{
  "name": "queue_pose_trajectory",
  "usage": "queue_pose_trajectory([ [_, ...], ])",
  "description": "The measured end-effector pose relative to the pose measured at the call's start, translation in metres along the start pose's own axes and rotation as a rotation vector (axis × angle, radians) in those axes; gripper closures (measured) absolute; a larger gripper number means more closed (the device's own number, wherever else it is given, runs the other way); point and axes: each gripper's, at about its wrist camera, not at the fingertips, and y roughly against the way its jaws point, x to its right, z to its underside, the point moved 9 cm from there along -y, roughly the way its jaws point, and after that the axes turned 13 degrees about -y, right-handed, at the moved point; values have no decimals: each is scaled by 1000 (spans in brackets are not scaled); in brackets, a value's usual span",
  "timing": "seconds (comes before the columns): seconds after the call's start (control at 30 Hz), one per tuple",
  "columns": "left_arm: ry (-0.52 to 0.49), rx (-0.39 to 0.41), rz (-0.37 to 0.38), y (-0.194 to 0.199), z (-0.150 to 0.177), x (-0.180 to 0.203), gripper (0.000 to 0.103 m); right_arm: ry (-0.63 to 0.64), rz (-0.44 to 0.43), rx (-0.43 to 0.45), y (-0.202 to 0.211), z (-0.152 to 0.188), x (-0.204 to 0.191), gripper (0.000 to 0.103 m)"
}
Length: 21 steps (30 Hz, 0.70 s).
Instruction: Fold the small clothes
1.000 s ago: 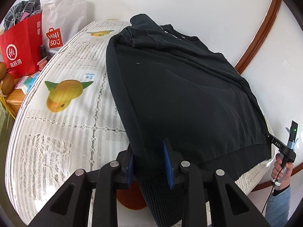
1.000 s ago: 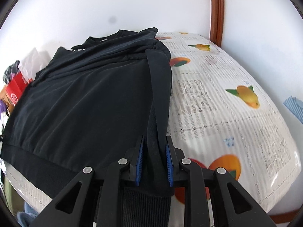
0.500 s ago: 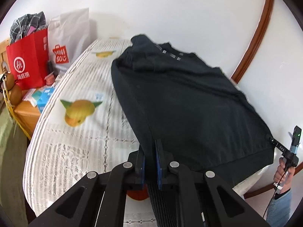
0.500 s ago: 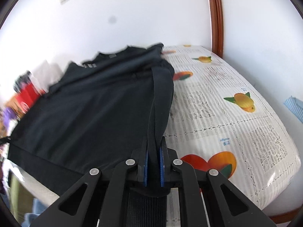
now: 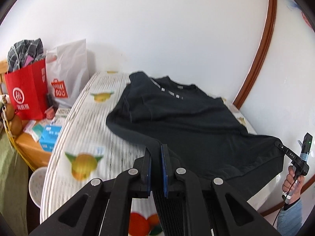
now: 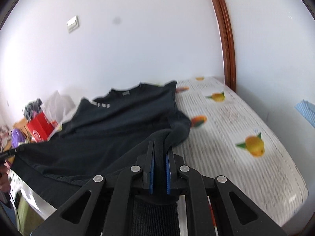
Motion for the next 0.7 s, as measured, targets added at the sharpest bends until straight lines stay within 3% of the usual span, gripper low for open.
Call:
queue_pose_trajectory([
  [0.37, 18, 35, -88, -36, -74, -26, 94, -2, 9, 33, -59, -79, -28, 94],
  [0.7, 48, 2, -168, -109, -119, -53, 94, -16, 28, 10, -138, -127, -42, 94],
])
